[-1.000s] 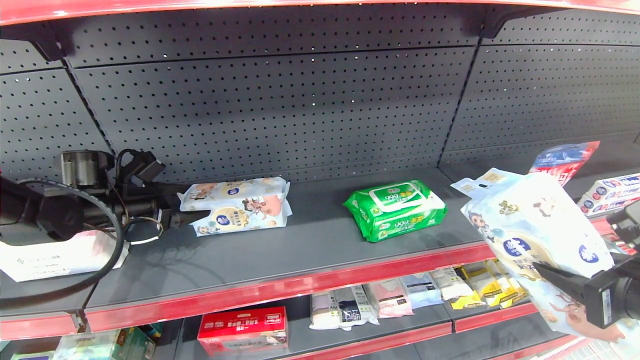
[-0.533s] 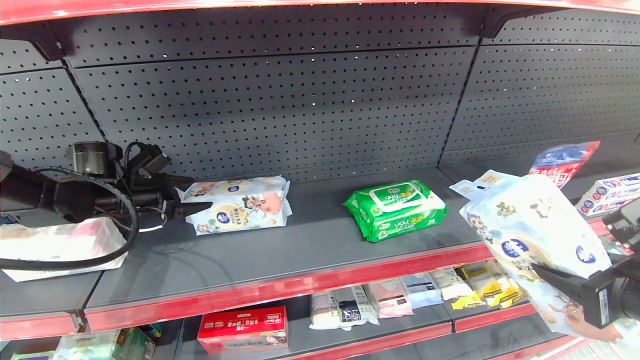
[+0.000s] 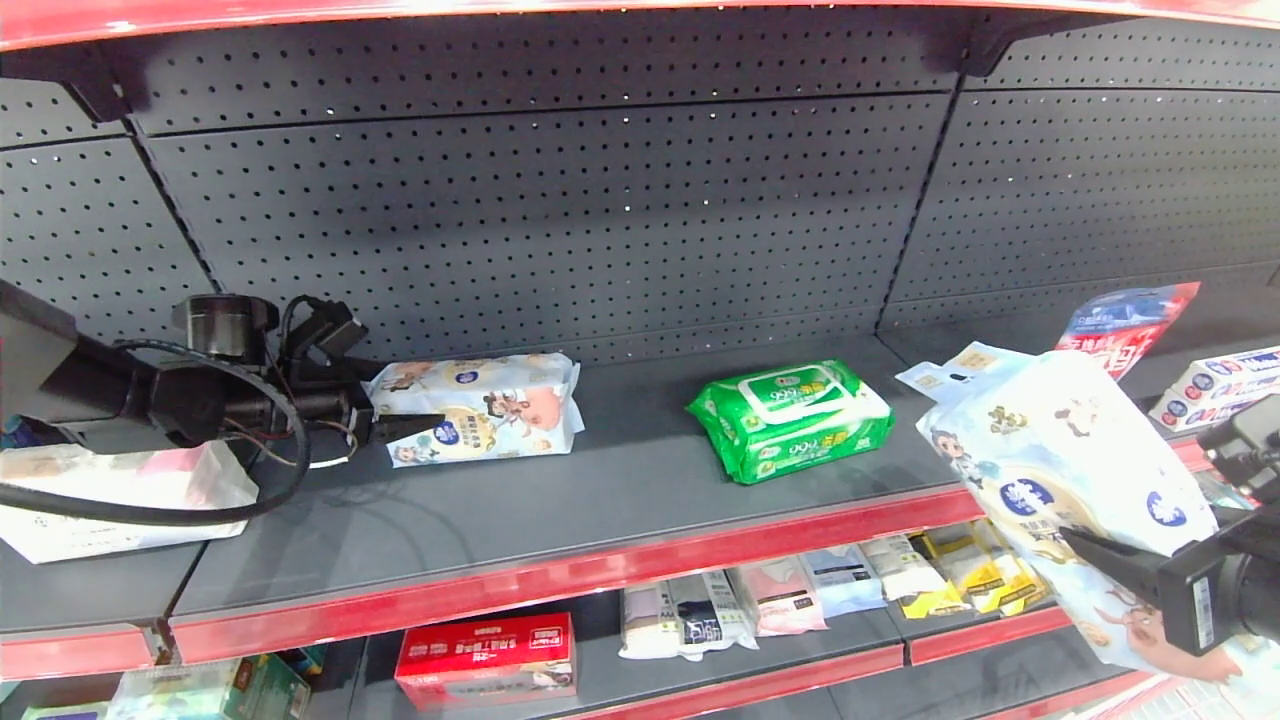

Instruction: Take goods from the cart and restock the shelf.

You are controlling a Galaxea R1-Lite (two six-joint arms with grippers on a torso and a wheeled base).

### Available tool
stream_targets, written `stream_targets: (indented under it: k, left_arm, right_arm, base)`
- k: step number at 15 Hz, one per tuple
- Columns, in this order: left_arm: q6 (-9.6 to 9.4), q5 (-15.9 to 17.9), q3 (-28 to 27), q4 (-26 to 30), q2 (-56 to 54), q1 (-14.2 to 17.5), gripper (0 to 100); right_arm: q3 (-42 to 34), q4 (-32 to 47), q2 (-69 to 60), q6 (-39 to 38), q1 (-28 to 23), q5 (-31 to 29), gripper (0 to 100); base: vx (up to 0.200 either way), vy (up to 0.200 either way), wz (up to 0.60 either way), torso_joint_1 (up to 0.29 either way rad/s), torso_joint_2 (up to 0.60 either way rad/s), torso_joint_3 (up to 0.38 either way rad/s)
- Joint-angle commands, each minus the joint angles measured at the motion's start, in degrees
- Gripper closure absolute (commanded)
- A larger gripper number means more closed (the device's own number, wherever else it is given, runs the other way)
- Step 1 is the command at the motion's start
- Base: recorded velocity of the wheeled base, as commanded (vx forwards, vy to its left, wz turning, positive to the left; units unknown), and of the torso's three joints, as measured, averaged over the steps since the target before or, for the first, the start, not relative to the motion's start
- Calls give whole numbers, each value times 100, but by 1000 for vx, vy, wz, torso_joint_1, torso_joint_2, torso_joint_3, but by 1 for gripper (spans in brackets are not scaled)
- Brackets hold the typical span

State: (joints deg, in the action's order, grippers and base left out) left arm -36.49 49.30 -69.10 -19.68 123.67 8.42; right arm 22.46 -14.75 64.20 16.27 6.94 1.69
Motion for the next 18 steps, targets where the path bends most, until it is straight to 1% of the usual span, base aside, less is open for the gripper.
stream_targets:
  k: [1,2,4,8,9,11,15,18]
  left_arm:
    - [1,1,-86,69,43,-51,0]
    - [1,1,-192,280,34,-104,0]
    - [1,1,-306,412,60,-122,0]
    - [-8,1,-324,412,131,-139,0]
    - [-8,1,-315,412,131,-139,100]
    - [-52,27,-315,412,148,-139,100]
    - [-52,36,-289,412,148,-166,100]
    - [-60,212,-174,412,-63,-201,100]
  right_arm:
    - [-13,-2,14,7,1,-11,100]
    - [-4,-2,49,16,9,-38,100]
    - [4,-2,49,7,9,-38,100]
    - [13,-2,93,7,9,-38,100]
    - [22,-10,111,7,9,-38,100]
    - [48,-10,137,7,9,-38,100]
    - [48,-10,172,7,9,-38,100]
    - [48,-10,181,7,9,-38,100]
  base:
    - [0,0,0,0,0,0]
    - [0,0,0,0,0,0]
    - [0,0,0,0,0,0]
    - [0,0,0,0,0,0]
    - [0,0,0,0,0,0]
    - [0,0,0,0,0,0]
    - [0,0,0,0,0,0]
    - [0,0,0,0,0,0]
